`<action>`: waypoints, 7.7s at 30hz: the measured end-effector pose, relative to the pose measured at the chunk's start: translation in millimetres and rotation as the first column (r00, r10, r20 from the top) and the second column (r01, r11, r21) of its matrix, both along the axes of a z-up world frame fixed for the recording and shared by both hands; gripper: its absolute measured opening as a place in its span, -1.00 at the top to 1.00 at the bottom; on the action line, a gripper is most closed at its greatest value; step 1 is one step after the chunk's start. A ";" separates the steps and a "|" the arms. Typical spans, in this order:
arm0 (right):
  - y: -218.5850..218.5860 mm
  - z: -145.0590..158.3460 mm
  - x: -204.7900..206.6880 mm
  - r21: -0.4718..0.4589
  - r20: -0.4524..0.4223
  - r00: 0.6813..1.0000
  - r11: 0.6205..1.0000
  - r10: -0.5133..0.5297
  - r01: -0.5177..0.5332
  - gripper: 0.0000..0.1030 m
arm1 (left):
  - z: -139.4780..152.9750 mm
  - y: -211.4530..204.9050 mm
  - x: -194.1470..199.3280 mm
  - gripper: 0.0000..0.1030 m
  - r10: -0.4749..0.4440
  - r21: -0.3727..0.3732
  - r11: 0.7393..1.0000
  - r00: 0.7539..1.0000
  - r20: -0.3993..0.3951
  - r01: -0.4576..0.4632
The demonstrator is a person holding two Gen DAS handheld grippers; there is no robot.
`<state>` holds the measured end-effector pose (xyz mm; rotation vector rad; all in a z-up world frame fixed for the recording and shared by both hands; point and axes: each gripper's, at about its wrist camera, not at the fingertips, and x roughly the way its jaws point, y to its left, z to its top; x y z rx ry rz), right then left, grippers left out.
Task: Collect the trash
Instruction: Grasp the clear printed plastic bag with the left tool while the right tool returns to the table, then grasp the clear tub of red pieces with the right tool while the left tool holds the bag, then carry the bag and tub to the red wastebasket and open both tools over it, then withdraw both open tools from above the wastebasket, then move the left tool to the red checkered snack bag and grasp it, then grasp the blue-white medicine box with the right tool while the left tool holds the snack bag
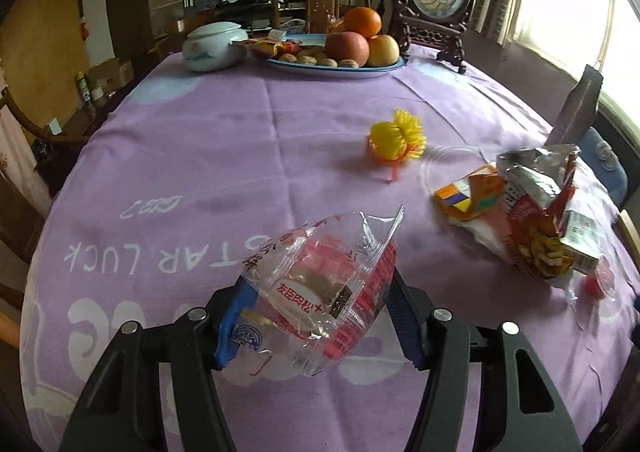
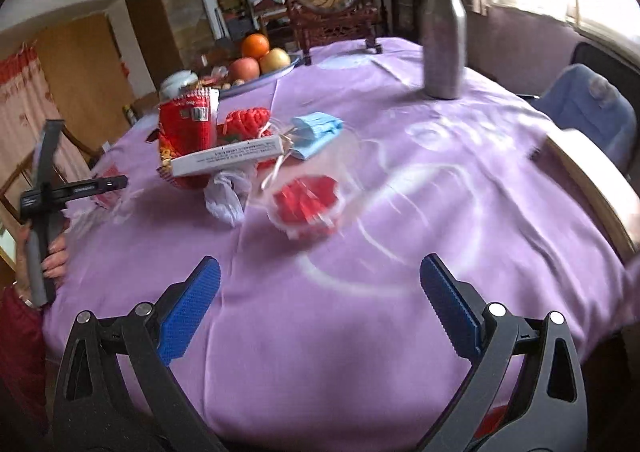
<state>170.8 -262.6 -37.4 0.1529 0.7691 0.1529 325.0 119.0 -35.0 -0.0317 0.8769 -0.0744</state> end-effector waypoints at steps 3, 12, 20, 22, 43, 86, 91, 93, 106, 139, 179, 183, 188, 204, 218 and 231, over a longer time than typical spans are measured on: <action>16.0 -3.0 27.2 -0.010 -0.022 1.000 1.000 0.018 -0.018 -0.87 | 0.0 3.6 2.2 -0.20 -0.004 -0.042 0.999 1.000 -0.011 0.004; 31.8 -11.4 61.8 -0.094 -0.065 0.998 0.995 -0.025 0.019 -0.43 | 3.9 8.0 1.6 -0.20 -0.009 -0.101 0.995 1.000 -0.007 0.009; 20.8 3.8 25.3 -0.001 0.028 0.999 1.000 -0.021 0.021 -0.09 | 11.8 0.9 -16.8 -0.20 -0.023 -0.091 0.995 0.998 0.052 0.028; 15.4 11.3 8.5 0.001 0.048 0.999 1.000 -0.021 0.020 -0.09 | 14.4 -4.4 -27.0 -0.20 -0.028 -0.105 0.994 0.997 0.069 0.035; -123.4 36.2 -154.5 0.039 0.175 0.942 0.958 -0.287 0.284 -0.09 | 56.5 -190.4 -140.5 -0.20 -0.406 -0.105 0.898 0.897 0.175 0.427; -386.6 -153.5 -336.5 0.227 -0.235 0.613 0.571 -0.755 0.789 -0.73 | -164.9 -636.7 -273.6 -0.68 -0.895 -0.067 0.337 0.297 -0.334 0.939; -391.0 -157.3 -341.0 0.243 -0.237 0.606 0.558 -0.759 0.794 -0.73 | -168.4 -635.8 -270.0 -0.78 -0.882 -0.046 0.360 0.323 -0.344 0.932; -390.1 -158.3 -340.4 0.251 -0.238 0.610 0.559 -0.756 0.790 -0.73 | -162.6 -633.1 -266.4 -0.80 -0.879 -0.035 0.377 0.345 -0.329 0.926; -356.6 -118.4 -325.7 0.201 -0.154 0.671 0.642 -0.726 0.740 -0.73 | -109.8 -588.9 -260.1 -0.83 -0.868 -0.005 0.463 0.452 -0.206 0.887; -180.6 -26.0 -204.3 -0.017 -0.020 0.901 0.901 -0.433 0.433 -0.87 | 23.7 -269.3 -76.3 -0.89 -0.341 0.074 0.940 0.931 0.126 0.334; 8.8 16.2 -16.6 0.057 0.011 0.998 0.997 0.055 -0.055 -0.87 | -29.3 -71.5 26.8 -0.91 -0.049 0.049 0.997 0.989 -0.139 0.056; 38.4 16.6 23.1 0.067 0.004 0.995 0.993 0.097 -0.097 -0.87 | -29.7 -74.7 27.2 -0.92 -0.045 0.068 0.996 0.988 -0.145 0.055; 67.3 10.4 59.8 0.183 -0.054 0.984 0.970 0.171 -0.159 -0.87 | -29.7 -75.7 27.8 -0.92 -0.038 0.069 0.996 0.989 -0.146 0.049; -26.4 -11.3 78.5 0.081 -0.136 0.962 0.966 -0.235 0.247 -0.86 | -30.3 -74.8 28.8 -0.92 -0.038 0.069 0.996 0.989 -0.146 0.049; -22.1 -14.8 95.6 0.130 -0.168 0.968 0.970 -0.184 0.207 -0.86 | -30.5 -74.4 30.0 -0.92 -0.037 0.069 0.997 0.989 -0.146 0.047; -1.4 -24.2 123.1 0.019 -0.202 0.966 0.986 -0.161 0.168 -0.08 | -30.6 -74.6 30.0 -0.92 -0.037 0.069 0.996 0.989 -0.146 0.048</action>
